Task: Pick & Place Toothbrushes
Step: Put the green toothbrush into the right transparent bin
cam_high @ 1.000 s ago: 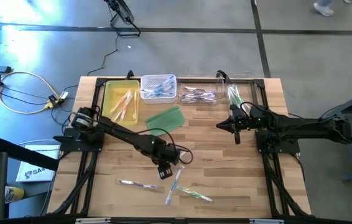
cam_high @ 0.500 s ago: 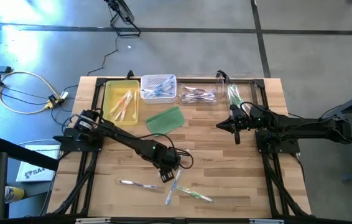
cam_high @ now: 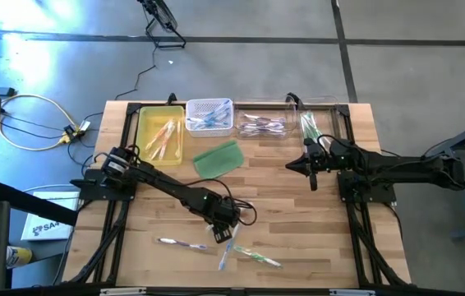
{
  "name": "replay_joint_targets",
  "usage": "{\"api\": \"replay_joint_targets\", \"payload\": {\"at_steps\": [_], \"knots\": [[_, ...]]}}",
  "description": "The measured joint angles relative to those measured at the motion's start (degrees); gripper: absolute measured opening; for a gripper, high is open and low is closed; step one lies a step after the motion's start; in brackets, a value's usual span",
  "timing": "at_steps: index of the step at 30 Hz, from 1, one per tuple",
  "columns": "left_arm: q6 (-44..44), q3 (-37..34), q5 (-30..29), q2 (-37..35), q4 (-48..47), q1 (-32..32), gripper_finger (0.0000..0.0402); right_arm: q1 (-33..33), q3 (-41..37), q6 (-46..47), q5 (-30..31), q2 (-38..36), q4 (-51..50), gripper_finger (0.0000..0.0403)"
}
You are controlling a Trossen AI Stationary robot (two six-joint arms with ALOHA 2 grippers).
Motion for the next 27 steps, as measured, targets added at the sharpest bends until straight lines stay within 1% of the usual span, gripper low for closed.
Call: {"api": "replay_joint_targets", "payload": {"at_steps": [16,19,27], "knots": [[1.5,-0.1,-0.1,0.2,0.1,0.0,0.0176,0.0,0.0,0.1,0.0,0.0,0.0,0.0003],[1.5,-0.1,-0.2,0.2,0.0,0.0,0.0158,0.0,0.0,0.2,0.0,0.0,0.0,0.0003],[1.8,-0.2,-3.3,0.3,-0.4,0.0,0.0084,0.0,0.0,0.2,0.0,0.0,0.0,0.0003]]}}
